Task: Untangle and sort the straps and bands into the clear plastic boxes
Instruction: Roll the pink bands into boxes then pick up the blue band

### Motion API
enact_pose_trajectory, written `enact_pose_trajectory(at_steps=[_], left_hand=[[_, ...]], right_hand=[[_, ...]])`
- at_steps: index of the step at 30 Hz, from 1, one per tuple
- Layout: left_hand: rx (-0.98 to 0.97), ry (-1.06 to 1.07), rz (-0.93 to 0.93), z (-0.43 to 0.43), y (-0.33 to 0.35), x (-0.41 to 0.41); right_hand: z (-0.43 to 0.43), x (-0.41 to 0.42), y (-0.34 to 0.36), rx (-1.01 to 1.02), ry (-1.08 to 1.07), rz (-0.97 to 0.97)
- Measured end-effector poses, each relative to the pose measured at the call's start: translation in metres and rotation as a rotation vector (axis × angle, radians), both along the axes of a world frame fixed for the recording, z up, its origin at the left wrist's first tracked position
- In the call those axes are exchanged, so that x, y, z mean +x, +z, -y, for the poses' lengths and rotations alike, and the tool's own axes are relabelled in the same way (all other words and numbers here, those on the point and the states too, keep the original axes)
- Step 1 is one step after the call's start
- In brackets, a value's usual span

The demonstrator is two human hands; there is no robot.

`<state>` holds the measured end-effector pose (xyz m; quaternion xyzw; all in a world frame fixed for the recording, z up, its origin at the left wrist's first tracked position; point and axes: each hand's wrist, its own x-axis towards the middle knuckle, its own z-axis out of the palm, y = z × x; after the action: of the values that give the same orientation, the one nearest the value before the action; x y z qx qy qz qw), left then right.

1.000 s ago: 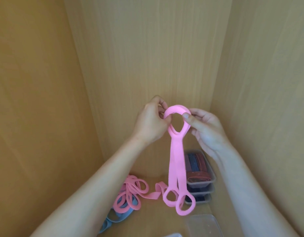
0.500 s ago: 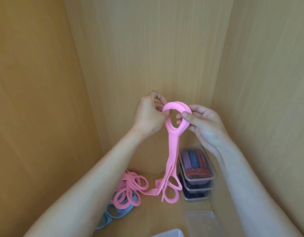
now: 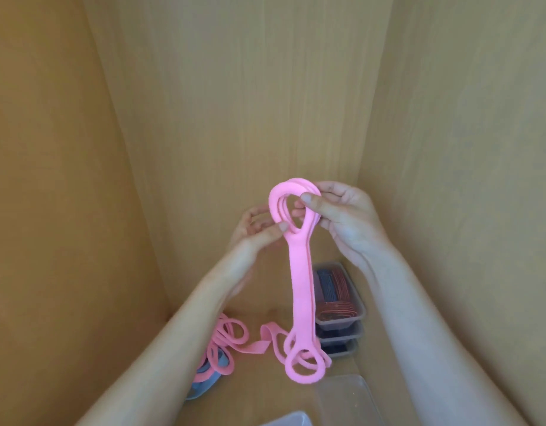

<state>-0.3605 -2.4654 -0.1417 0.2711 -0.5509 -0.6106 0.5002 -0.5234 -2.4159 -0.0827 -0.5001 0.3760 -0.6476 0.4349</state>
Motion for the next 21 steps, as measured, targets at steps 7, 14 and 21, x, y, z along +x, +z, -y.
enact_pose_trajectory(at_steps=[7,14,21], left_hand=[[0.002,-0.267,0.322,-0.013,-0.039,-0.023],[-0.023,-0.299,0.357,-0.014,-0.048,-0.029],[0.009,-0.473,0.254,-0.015,-0.054,-0.015]], right_hand=[[-0.003,-0.003,0.008,-0.018,0.053,0.079],[-0.002,-0.011,0.010,-0.029,0.035,0.107],[0.004,-0.014,0.010,-0.014,0.028,0.104]])
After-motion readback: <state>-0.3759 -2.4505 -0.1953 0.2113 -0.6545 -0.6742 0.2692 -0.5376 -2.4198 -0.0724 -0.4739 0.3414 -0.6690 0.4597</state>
